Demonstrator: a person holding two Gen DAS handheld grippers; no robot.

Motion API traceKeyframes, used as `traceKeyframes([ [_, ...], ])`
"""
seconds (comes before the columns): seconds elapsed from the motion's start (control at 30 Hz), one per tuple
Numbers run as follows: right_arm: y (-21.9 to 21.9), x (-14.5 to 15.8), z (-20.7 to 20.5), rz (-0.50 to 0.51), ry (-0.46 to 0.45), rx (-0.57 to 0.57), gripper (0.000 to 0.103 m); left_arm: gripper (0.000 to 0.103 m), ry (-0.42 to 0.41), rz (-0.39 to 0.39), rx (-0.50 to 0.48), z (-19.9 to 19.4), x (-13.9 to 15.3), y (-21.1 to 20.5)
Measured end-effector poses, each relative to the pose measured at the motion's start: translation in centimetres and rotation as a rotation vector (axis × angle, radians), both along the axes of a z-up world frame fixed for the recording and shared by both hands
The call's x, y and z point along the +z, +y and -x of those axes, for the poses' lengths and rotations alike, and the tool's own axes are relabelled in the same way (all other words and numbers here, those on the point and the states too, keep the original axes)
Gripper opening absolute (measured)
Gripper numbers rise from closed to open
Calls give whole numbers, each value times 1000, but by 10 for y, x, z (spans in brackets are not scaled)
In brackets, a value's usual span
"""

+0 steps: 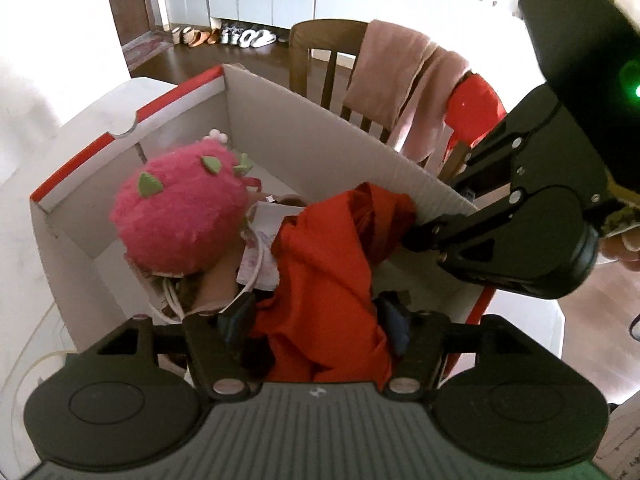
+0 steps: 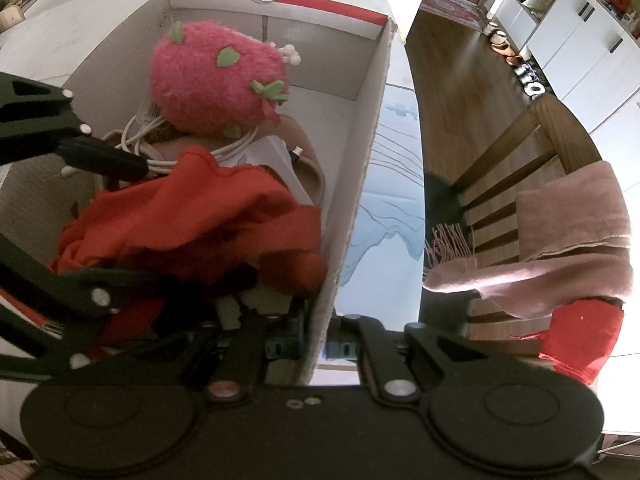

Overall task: Organize objects
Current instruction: 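Carry the red cloth into the box and open the left gripper, then move the left gripper back to the small face-shaped toy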

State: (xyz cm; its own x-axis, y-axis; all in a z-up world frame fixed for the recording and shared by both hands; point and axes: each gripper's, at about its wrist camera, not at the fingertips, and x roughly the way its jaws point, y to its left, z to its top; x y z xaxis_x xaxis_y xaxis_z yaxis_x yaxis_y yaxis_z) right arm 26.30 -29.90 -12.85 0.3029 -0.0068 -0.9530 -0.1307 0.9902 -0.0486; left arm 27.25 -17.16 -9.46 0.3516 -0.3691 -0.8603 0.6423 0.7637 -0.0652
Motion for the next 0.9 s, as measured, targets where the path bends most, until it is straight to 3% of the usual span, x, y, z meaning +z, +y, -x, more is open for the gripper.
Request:
traceKeyframes([
  [0.6, -1, -1, -1, 1, 0, 0, 6, 66, -95, 129, 131, 35, 67, 62],
  [0.8, -2, 0, -1, 2, 1, 0, 7, 66, -130, 133, 221, 48, 81, 100],
  [0.9, -4, 0, -1, 3, 2, 0, 7, 71, -142, 125, 270, 55, 83, 121],
])
